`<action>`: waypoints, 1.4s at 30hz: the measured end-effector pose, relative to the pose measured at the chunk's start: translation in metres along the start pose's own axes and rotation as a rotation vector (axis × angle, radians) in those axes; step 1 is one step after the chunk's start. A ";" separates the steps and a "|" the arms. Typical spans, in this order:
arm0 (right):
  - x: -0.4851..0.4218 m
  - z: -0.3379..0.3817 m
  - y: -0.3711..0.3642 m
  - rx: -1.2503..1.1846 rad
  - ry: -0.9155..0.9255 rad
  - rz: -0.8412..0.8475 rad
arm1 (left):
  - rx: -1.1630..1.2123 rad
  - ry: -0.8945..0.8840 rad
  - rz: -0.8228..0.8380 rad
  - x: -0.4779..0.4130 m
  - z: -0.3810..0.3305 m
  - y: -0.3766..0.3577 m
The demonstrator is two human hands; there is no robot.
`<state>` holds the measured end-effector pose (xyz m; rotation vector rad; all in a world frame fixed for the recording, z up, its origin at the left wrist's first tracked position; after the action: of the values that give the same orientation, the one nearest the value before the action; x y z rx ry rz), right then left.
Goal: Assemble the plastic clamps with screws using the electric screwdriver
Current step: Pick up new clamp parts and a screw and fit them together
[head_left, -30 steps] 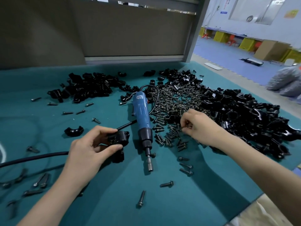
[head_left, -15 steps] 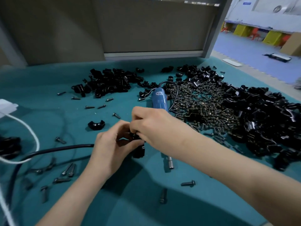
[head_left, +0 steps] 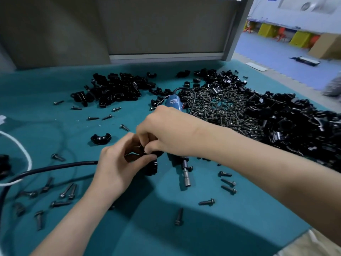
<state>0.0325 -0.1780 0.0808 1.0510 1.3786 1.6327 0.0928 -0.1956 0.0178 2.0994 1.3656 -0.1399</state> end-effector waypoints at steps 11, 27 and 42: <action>0.085 -0.067 -0.032 -0.415 -0.140 -0.027 | 0.168 0.112 0.020 0.001 0.013 -0.003; 0.073 -0.056 0.008 -0.332 -0.171 -0.399 | 0.159 0.041 0.032 0.004 0.003 -0.004; 0.021 -0.047 -0.011 -0.287 -0.116 -0.073 | 0.222 0.057 0.050 0.003 0.006 -0.009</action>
<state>-0.0180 -0.1754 0.0684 0.9007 1.0579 1.6309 0.0882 -0.1942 0.0082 2.3348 1.3835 -0.2210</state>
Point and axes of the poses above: each hand's wrist, its own x-axis away from the middle knuckle, its own y-axis out of the back of the hand, z = x × y, the point moved 10 cm from there along -x, towards the middle knuckle, and after that the axes turned 4 degrees about z, right-handed, at the moved point
